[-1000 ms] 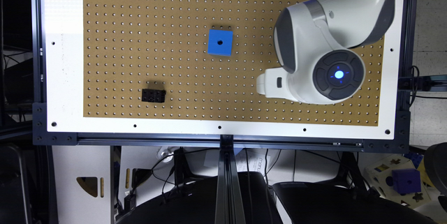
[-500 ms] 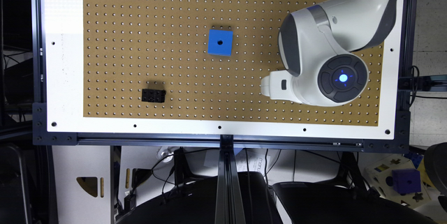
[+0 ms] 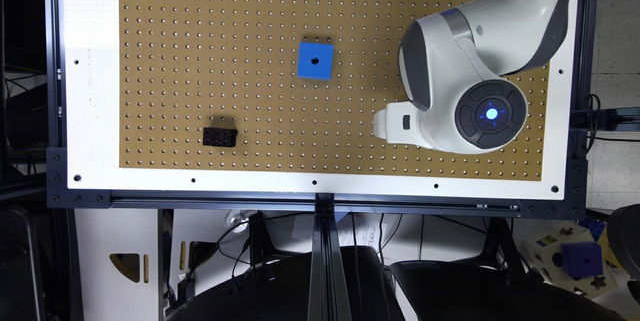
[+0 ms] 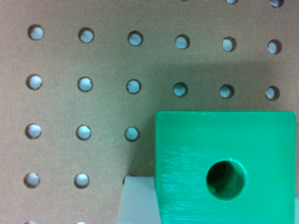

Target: Pick up green block.

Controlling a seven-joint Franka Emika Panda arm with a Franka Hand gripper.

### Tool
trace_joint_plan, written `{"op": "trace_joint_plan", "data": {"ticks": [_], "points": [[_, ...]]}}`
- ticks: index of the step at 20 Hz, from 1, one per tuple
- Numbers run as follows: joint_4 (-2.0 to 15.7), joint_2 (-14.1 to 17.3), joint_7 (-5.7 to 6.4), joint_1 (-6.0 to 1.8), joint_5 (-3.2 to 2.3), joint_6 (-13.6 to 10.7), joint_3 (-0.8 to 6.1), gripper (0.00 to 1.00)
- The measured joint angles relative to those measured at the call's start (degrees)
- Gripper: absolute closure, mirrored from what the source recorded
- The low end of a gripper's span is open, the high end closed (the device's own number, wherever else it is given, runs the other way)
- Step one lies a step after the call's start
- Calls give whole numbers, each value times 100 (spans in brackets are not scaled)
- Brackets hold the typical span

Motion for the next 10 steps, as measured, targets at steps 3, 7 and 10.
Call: {"op": "trace_joint_plan", "data": {"ticks": [3, 7, 10], "points": [[0, -6, 0, -2, 0, -30, -18, 100], [0, -78, 0, -4, 0, -103, -27, 100], [-1, -322, 7, -4, 0, -356, -26, 100]]}}
